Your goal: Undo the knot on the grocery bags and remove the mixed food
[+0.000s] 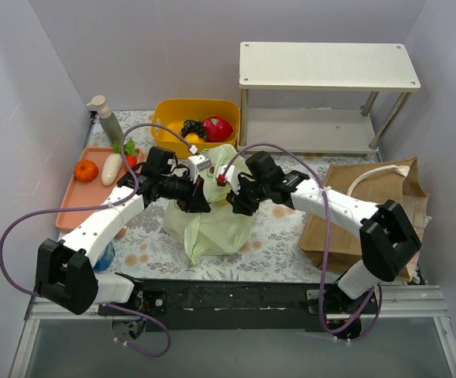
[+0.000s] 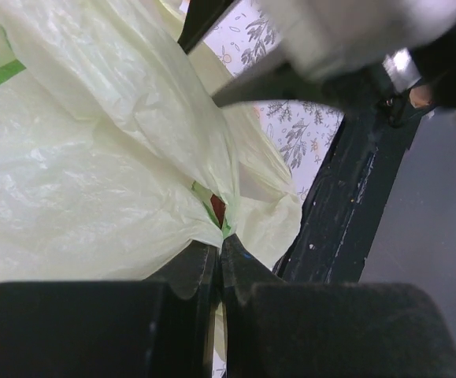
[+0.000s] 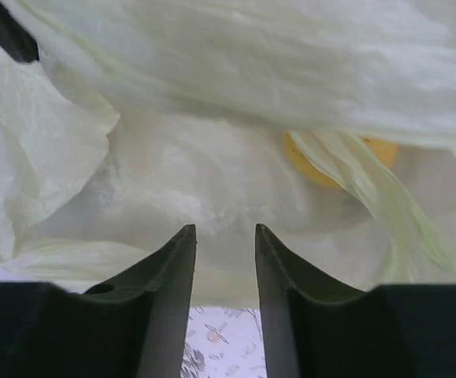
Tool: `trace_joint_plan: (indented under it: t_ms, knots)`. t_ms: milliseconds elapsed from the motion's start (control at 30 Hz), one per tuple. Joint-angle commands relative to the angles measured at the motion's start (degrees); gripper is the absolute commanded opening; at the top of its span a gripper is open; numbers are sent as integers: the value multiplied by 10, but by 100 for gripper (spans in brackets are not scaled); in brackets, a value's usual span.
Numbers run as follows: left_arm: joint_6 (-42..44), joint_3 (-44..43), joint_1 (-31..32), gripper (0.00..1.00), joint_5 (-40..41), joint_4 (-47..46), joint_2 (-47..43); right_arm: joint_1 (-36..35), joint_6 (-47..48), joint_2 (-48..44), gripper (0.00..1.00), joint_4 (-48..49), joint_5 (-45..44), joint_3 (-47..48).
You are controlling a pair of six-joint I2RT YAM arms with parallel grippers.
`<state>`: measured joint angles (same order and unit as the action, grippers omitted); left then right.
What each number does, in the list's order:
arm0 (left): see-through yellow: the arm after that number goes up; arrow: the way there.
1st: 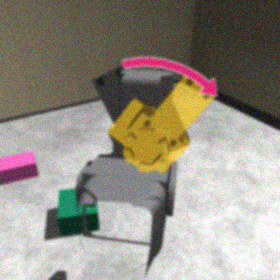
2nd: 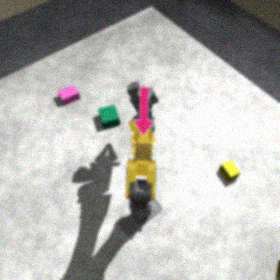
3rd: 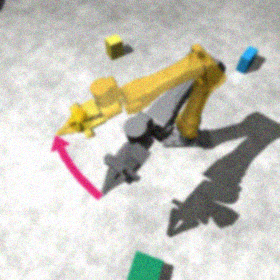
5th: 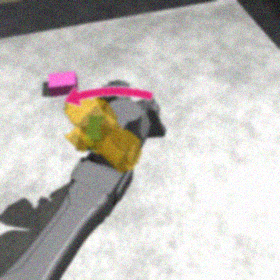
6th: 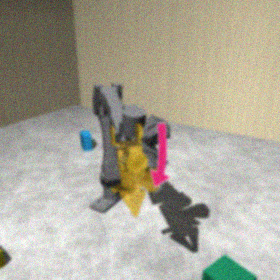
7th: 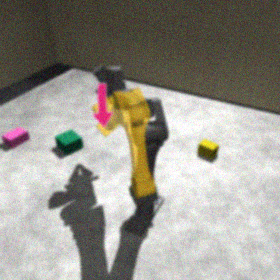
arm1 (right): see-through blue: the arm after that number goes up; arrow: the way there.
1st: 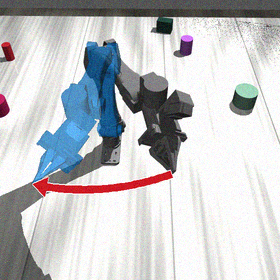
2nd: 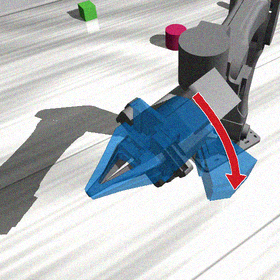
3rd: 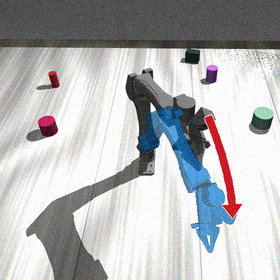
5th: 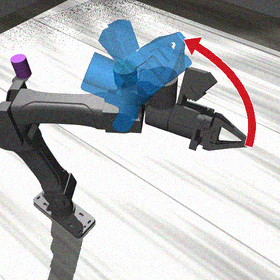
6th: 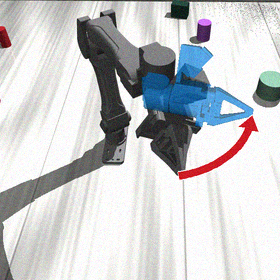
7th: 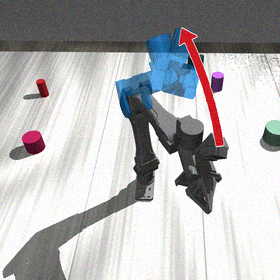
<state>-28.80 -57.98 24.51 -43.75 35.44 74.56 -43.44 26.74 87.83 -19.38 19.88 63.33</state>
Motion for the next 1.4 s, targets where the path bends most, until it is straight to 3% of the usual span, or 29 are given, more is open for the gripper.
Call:
trace_joint_plan:
  t_ms: [0, 100, 267, 600, 733, 1000, 1100, 1167, 1200, 1233, 1333, 1367]
  knots:
    - [2, -29, -24, 0, -23, 27, -4, -15, -76, 47, 46, 76, -17, 45]
    - [11, -38, -41, 0, -49, 49, 18, -15, -128, 80, 46, 73, -78, 75]
    - [23, -49, -61, 0, -85, 66, 36, -7, -180, 111, 72, 88, -130, 92]
    - [32, -74, -69, 0, -161, 104, 102, 5, -221, 180, 79, 113, -99, 130]
    - [37, -90, -87, 0, -205, 134, 145, 6, -218, 207, 98, 135, -117, 145]
    - [101, -115, -121, 0, -244, 203, 218, 7, -262, 314, 98, 173, -118, 230]
    - [103, -119, -122, 0, -245, 214, 226, 8, -263, 378, 95, 174, -132, 297]
    - [103, -120, -122, 0, -243, 218, 228, 9, -247, 406, 84, 174, -145, 332]
    - [104, -121, -122, 0, -242, 222, 226, 12, -234, 424, 76, 174, -133, 359]
    - [105, -122, -124, 0, -238, 223, 226, 12, -218, 429, 57, 173, -113, 367]
    - [104, -124, -132, 0, -234, 221, 222, 20, -181, 415, 32, 157, -71, 360]
    - [103, -124, -137, 0, -233, 220, 219, 22, -175, 390, 29, 152, -61, 346]
